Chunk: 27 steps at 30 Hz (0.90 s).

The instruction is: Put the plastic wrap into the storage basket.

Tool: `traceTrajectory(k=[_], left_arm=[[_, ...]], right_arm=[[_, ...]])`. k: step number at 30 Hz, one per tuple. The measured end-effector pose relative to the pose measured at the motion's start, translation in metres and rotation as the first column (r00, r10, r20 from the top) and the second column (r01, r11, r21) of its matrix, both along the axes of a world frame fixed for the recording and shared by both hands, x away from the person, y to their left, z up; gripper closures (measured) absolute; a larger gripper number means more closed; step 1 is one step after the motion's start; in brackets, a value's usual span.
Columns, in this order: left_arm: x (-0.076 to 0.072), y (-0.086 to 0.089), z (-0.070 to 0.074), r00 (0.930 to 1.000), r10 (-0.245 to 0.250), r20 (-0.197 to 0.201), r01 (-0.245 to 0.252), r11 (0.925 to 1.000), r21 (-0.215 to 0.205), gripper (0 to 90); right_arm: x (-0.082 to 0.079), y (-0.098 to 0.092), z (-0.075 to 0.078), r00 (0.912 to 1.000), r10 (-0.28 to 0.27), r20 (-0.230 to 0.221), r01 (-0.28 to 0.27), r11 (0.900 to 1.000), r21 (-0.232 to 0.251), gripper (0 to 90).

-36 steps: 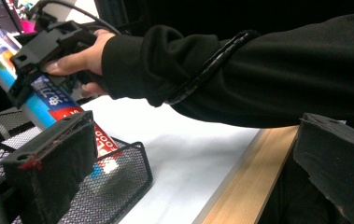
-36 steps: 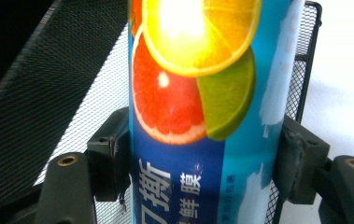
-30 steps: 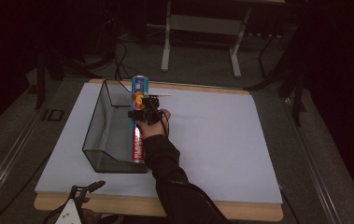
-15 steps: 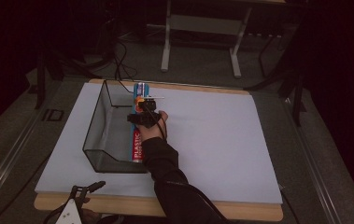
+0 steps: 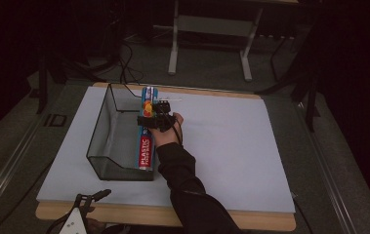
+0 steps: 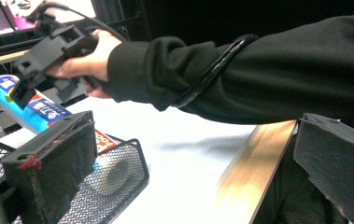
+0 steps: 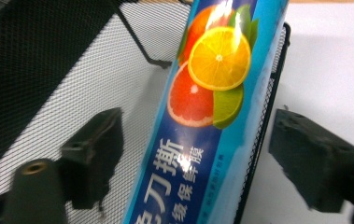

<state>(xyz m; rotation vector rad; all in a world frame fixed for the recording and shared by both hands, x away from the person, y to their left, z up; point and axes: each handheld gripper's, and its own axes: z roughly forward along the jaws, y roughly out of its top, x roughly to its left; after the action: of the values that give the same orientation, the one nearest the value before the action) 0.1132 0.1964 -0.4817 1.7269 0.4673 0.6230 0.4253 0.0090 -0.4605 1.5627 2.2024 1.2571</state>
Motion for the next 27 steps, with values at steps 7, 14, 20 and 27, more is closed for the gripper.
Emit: traceTrajectory(k=[7, 14, 20, 27], left_arm=[[0.0, -0.001, -0.001, 1.0, 0.0, -0.004, 0.0, 1.0, 0.005, 0.2], [0.001, -0.002, -0.001, 1.0, 0.001, -0.008, -0.001, 0.9999, 0.012, 0.2], [0.001, -0.002, -0.002, 0.9999, 0.003, -0.01, -0.003, 0.9999, 0.014, 0.2], [0.001, -0.003, -0.002, 0.9999, 0.003, -0.011, -0.003, 0.9998, 0.017, 0.2]], right_arm=[[-0.012, -0.025, 0.01, 0.996, 0.067, 0.059, -0.065, 0.997, -0.044, 15.0], [-0.019, -0.05, 0.011, 0.9902, 0.114, 0.08, -0.105, 0.988, -0.112, 14.9], [-0.027, -0.076, 0.018, 0.9865, 0.13, 0.1, -0.117, 0.985, -0.124, 14.9], [-0.041, -0.108, 0.021, 0.9823, 0.148, 0.115, -0.132, 0.982, -0.132, 14.6]])
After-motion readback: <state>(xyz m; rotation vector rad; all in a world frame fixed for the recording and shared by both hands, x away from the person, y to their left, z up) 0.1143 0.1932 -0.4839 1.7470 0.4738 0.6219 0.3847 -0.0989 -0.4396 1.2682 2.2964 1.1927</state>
